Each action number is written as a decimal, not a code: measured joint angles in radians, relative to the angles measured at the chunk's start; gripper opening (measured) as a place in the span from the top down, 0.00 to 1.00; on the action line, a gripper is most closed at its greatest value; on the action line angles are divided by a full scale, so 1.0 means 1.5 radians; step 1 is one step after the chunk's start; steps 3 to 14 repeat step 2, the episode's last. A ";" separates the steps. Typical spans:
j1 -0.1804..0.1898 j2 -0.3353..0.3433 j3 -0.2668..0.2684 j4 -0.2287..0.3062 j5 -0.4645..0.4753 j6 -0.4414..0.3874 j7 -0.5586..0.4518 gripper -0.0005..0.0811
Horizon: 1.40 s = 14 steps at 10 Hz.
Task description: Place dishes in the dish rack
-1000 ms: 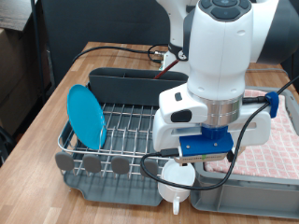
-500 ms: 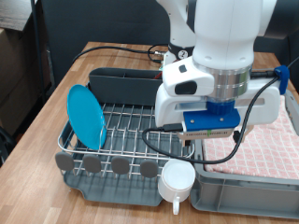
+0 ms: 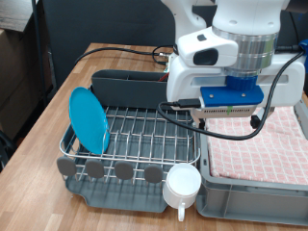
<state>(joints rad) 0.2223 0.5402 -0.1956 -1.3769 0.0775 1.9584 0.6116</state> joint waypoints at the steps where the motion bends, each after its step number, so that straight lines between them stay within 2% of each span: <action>1: 0.002 0.000 0.000 0.012 -0.004 -0.011 0.003 0.01; 2: 0.004 0.000 0.000 0.021 -0.009 -0.017 0.004 0.01; 14: 0.004 0.000 0.000 0.021 -0.009 -0.017 0.004 0.01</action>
